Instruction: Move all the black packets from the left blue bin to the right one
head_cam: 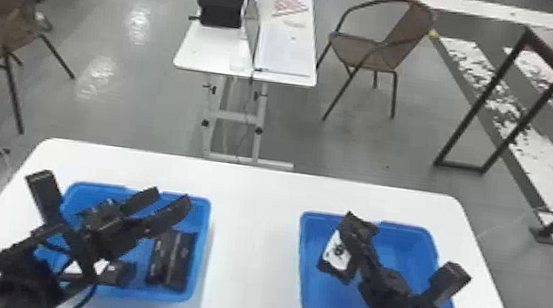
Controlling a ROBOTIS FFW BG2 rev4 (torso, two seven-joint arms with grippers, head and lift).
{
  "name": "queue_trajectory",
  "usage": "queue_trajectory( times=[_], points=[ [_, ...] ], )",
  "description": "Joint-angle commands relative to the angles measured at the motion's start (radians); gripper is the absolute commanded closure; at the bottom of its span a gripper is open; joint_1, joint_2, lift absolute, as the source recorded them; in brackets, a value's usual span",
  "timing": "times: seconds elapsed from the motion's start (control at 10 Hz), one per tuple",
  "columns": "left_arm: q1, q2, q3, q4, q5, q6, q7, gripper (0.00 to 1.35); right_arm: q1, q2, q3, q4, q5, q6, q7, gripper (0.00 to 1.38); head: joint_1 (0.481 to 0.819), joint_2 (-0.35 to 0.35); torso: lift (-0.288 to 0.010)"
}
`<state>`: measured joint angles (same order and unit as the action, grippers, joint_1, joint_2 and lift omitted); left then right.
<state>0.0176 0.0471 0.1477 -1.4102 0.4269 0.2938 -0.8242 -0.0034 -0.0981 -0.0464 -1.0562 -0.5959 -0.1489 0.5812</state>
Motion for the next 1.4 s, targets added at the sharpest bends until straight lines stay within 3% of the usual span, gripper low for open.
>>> queue_trajectory(
  times=[0.0,0.1,0.2,0.3,0.6,0.8,1.0,1.3],
  points=[
    [0.028,-0.007,0.046,-0.056,0.003,-0.005,0.002,0.0,-0.049,-0.022,-0.015,0.102,0.031,-0.006,-0.001,1.22,0.695,-0.082,0.0],
    [0.035,-0.013,0.064,-0.07,-0.005,-0.008,0.007,0.03,-0.07,-0.02,-0.061,0.14,0.085,-0.006,-0.006,0.81,0.695,-0.076,0.0],
    [0.039,-0.016,0.075,-0.07,-0.017,-0.005,0.023,0.16,-0.073,-0.015,-0.087,0.139,0.114,-0.005,-0.038,0.26,0.695,-0.079,0.0],
    [0.044,-0.021,0.082,-0.07,-0.03,0.018,0.045,0.22,-0.069,-0.015,-0.09,0.116,0.093,-0.015,-0.05,0.01,0.695,-0.09,0.0],
    [0.047,-0.039,0.105,-0.07,-0.083,0.214,0.123,0.28,0.005,0.02,-0.101,-0.099,0.013,-0.086,-0.07,0.27,0.695,-0.1,0.0],
    [0.032,-0.042,0.098,-0.07,-0.106,0.354,0.212,0.28,0.059,0.028,-0.102,-0.226,-0.012,-0.086,-0.07,0.29,0.695,-0.102,0.0],
    [-0.025,-0.033,0.076,-0.07,-0.16,0.527,0.304,0.28,0.089,0.04,-0.099,-0.28,-0.044,-0.075,-0.07,0.29,0.695,-0.106,0.0],
    [-0.125,-0.027,0.072,-0.026,-0.25,0.708,0.335,0.29,0.094,0.052,-0.09,-0.285,-0.051,-0.072,-0.07,0.29,0.695,-0.098,0.0]
  ],
)
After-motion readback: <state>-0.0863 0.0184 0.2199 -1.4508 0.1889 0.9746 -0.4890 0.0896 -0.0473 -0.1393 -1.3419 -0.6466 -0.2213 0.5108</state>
